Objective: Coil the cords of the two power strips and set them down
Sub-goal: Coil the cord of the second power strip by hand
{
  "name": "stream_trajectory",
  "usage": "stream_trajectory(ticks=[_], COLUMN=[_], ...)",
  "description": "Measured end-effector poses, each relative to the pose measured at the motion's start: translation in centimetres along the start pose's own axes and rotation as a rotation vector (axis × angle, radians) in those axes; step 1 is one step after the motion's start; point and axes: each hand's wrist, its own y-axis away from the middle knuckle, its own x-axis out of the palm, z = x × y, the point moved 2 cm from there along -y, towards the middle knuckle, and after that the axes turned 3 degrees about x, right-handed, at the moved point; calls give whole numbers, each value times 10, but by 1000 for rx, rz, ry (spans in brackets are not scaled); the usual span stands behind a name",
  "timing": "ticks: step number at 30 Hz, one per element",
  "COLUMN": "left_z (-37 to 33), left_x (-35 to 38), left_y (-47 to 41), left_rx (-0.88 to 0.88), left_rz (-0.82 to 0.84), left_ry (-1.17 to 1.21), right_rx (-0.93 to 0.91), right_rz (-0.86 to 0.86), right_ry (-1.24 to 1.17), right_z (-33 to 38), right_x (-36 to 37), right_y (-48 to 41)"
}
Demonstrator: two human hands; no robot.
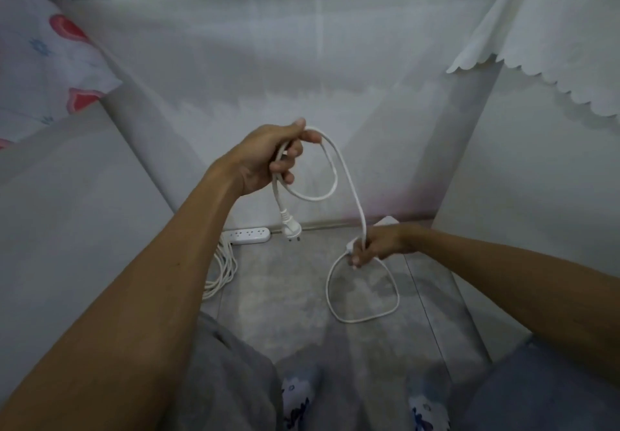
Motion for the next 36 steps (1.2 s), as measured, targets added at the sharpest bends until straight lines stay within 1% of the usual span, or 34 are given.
stream_trajectory(ticks=[2, 4, 5, 7, 10, 11, 12, 14, 15, 18, 20, 21, 22, 23, 25, 28, 29, 31, 32, 34, 36], left_z=[-3, -1, 2, 9, 16, 18, 22, 31, 36, 50, 63, 70, 77, 84, 93, 94, 93, 89, 87, 83, 81], left_x=[-5, -12, -15, -22, -31, -33, -35, -29, -22, 4, 13, 14, 13, 12, 10, 10, 11, 17, 19, 24, 27], left_y=[-3, -6, -8, -11, -17, -19, -21, -24, -26, -29, -35, -37, -37, -37, -35, -35, -36, -38, -40, -40, -40], left_rx=[64, 96, 100, 90, 83, 84, 85, 86, 85, 51, -11, -57, -109, -159, -252, -359, -396, -453, -458, -446, -442], left_rz=[-83, -174, -222, -316, -377, -388, -394, -375, -347, -212, -130, -96, -67, -42, 9, 43, 56, 98, 111, 142, 171], left_ry=[82, 134, 143, 174, 309, 311, 267, 62, -59, -333, -505, -599, -671, -695, -623, -499, -449, -365, -365, -379, -315], right_rx=[94, 153, 164, 145, 80, 39, -9, -88, -122, -226, -265, -267, -268, -275, -317, -347, -333, -325, -335, -292, -211], right_rz=[105, 127, 106, -26, -376, -480, -542, -560, -548, -483, -428, -412, -406, -420, -513, -677, -741, -813, -782, -647, -546], right_ry=[126, 213, 227, 173, -153, -254, -331, -384, -347, -92, 4, -21, -96, -191, -319, -446, -432, -219, -95, 103, 212], right_z=[-21, -34, -36, -35, -27, -24, -20, -7, 2, 35, 59, 69, 77, 81, 83, 69, 62, 52, 48, 40, 31], right_x=[16, 30, 34, 38, 30, 26, 22, 16, 14, 9, 6, 5, 1, -5, -16, -27, -30, -38, -40, -39, -33], right_y=[-6, -9, -9, -9, -6, -4, -2, 2, 5, 9, 11, 13, 16, 18, 25, 25, 24, 25, 26, 20, 15])
